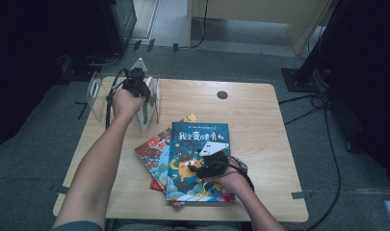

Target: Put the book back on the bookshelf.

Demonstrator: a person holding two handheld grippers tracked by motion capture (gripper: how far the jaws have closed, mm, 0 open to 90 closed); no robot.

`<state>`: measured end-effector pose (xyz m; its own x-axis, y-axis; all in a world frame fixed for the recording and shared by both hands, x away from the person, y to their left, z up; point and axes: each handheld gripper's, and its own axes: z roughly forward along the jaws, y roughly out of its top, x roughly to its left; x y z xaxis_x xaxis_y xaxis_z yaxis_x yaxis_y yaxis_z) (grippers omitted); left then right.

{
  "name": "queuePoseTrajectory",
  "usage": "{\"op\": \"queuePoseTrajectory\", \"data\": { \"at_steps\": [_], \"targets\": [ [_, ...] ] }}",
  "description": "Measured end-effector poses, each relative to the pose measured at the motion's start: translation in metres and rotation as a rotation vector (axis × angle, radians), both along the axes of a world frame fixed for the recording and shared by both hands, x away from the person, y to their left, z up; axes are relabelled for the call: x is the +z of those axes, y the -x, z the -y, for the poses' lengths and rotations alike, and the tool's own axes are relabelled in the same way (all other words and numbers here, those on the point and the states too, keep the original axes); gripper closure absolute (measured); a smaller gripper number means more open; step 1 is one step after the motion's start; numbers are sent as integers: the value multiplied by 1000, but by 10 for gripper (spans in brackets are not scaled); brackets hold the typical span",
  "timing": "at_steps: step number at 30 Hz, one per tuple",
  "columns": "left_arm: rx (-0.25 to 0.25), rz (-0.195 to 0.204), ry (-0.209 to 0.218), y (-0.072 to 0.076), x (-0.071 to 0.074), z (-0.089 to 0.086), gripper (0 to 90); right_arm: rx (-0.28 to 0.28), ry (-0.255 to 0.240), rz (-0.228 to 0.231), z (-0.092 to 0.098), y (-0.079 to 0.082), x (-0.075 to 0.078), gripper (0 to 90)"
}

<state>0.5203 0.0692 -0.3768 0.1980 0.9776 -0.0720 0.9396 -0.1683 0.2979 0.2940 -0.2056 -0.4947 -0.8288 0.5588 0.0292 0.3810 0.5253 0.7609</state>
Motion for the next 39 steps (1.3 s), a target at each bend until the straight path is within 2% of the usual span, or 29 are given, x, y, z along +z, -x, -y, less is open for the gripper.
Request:
{"op": "queuePoseTrajectory", "data": {
  "at_steps": [16,21,39],
  "targets": [
    [5,27,-5,-7,-7,4,768,5,-1,0,0,-1,0,293],
    [-5,14,-5,-7,-9,5,761,6,-1,-1,0,-1,0,293],
    [6,42,37,-5,7,-1,738,7,-1,2,0,-1,0,293]
  ]
}}
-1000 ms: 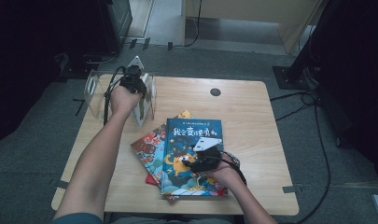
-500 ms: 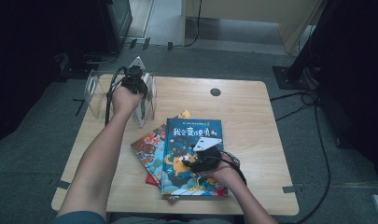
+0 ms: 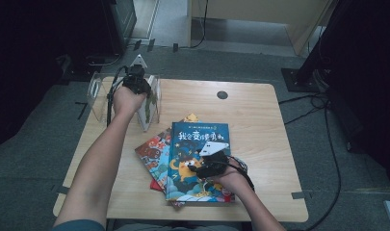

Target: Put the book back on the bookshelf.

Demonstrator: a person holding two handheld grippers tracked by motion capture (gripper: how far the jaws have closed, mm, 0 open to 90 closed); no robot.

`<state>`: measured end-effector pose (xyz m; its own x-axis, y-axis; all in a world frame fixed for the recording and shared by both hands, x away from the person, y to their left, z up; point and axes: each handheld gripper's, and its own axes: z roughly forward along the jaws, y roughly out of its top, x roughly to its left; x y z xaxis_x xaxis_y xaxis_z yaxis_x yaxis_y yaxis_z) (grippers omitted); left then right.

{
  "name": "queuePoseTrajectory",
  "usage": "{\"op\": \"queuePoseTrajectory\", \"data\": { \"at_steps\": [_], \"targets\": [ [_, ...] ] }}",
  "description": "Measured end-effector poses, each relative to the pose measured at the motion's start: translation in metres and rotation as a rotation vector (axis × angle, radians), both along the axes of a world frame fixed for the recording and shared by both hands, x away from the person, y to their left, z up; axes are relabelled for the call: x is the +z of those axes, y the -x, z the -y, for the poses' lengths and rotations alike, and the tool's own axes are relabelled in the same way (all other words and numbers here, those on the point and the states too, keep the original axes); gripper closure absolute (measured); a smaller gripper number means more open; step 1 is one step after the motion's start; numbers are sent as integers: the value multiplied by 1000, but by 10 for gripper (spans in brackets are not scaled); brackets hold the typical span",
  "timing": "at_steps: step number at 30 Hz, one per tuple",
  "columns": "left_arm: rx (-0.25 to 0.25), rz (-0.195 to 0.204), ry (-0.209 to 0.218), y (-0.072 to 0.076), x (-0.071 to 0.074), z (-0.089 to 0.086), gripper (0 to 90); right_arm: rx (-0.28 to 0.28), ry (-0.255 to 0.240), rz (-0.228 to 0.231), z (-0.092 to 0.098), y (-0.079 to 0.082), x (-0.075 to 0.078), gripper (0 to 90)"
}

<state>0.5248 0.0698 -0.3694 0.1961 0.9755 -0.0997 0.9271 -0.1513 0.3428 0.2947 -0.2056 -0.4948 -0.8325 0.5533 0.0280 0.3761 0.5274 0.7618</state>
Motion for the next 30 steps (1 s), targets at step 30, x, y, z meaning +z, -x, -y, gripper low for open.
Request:
{"op": "queuePoseTrajectory", "data": {
  "at_steps": [30],
  "targets": [
    [-64,84,43,25,44,-16,726,1,1,1,0,0,0,293]
  ]
}}
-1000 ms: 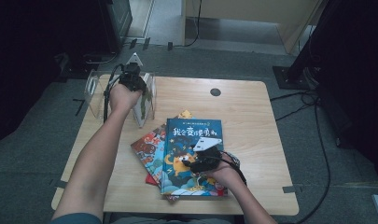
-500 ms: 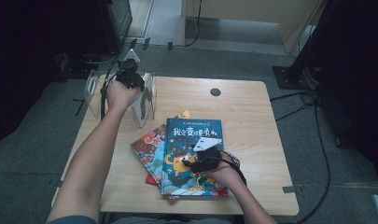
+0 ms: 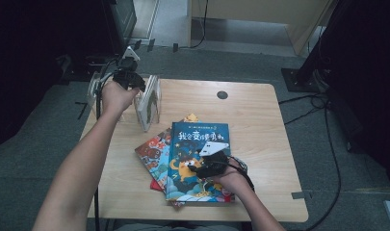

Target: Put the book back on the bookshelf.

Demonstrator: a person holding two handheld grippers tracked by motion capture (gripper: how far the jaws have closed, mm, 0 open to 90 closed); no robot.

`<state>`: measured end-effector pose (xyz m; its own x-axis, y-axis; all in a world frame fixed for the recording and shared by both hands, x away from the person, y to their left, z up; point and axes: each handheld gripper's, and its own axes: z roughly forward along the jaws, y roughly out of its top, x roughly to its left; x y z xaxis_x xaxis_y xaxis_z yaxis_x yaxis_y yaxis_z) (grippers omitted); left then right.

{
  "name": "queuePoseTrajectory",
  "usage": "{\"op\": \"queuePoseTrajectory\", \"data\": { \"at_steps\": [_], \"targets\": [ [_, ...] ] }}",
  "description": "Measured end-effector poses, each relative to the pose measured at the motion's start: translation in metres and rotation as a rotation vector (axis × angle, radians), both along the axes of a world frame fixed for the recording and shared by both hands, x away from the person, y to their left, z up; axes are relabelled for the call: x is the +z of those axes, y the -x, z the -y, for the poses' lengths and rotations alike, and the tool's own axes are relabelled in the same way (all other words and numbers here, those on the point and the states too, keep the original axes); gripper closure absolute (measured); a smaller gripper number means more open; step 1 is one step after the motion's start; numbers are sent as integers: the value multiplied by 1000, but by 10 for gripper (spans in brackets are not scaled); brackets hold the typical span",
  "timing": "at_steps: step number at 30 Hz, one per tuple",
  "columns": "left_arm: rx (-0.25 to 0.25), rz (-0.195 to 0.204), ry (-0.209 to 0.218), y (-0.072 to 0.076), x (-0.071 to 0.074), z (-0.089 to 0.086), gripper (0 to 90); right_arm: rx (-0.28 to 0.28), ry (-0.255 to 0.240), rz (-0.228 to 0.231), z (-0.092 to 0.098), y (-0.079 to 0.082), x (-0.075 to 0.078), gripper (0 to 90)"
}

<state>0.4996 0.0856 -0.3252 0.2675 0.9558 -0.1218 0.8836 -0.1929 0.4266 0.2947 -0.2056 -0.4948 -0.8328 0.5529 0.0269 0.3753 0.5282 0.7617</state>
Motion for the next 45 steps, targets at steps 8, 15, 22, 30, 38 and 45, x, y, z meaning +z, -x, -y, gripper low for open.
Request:
{"op": "queuePoseTrajectory", "data": {
  "at_steps": [8,15,22,30,38,45],
  "targets": [
    [-50,-2,4,18,2,-5,707,0,0,1,0,0,0,293],
    [-99,-10,3,35,-6,-9,689,0,0,0,0,0,0,293],
    [-146,-3,54,57,-7,-12,646,-2,-2,-2,0,0,0,294],
    [-247,12,87,87,-22,-3,531,-2,-2,-4,0,0,0,298],
    [-329,53,118,109,-38,5,449,-9,-4,-7,3,0,1,331],
    [-382,83,154,129,-53,10,407,-29,-22,-20,11,-2,4,384]
  ]
}}
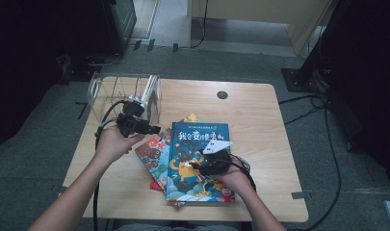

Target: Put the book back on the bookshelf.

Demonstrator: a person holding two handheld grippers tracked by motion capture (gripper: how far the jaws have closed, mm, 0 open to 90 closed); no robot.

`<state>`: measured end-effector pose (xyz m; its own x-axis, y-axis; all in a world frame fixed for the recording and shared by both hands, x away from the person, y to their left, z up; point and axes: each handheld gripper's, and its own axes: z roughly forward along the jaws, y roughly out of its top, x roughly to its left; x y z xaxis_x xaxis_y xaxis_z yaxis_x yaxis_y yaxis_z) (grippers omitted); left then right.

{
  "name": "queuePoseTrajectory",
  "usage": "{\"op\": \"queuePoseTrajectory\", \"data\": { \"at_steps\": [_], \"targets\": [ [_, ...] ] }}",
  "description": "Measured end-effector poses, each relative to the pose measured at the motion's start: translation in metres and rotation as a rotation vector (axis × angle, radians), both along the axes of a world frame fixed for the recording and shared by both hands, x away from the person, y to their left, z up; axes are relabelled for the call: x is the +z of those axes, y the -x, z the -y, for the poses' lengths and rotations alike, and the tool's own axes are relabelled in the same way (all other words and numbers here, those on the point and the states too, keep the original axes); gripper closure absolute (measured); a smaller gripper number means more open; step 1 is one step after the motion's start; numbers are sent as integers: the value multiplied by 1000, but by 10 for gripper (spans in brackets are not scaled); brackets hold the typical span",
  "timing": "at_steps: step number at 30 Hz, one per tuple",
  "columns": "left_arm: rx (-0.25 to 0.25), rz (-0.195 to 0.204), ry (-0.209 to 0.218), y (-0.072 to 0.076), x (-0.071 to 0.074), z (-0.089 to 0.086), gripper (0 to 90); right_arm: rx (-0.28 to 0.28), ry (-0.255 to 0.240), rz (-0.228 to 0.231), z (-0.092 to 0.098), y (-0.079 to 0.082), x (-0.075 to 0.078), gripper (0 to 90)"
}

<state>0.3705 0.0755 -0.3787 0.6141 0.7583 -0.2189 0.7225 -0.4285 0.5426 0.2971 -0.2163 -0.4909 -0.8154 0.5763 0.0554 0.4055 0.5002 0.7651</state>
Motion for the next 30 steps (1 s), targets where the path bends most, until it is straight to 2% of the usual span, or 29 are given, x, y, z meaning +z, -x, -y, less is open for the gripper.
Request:
{"op": "queuePoseTrajectory", "data": {
  "at_steps": [3,7,9,13,15,18,22,28,30],
  "targets": [
    [-11,-4,10,7,-8,1,408,-17,-7,13,7,-2,4,403],
    [-28,4,24,14,-21,0,436,-45,-21,-2,13,-5,8,418],
    [-29,-15,33,16,-26,-1,436,-51,-25,-3,16,-6,9,447],
    [-44,-27,46,21,-36,-2,410,-57,-27,-10,22,-7,8,459],
    [-37,-23,48,24,-40,-2,401,-77,-25,-17,25,-7,9,459],
    [-56,-2,60,31,-46,-2,404,-98,-30,-23,32,-9,10,491],
    [-85,-32,68,36,-55,-1,373,-124,-39,-33,41,-10,11,565],
    [-103,-31,89,41,-63,-1,368,-149,-19,-35,53,-11,7,634],
    [-105,-24,85,43,-65,-1,363,-158,-12,-38,58,-12,6,681]
  ]
}}
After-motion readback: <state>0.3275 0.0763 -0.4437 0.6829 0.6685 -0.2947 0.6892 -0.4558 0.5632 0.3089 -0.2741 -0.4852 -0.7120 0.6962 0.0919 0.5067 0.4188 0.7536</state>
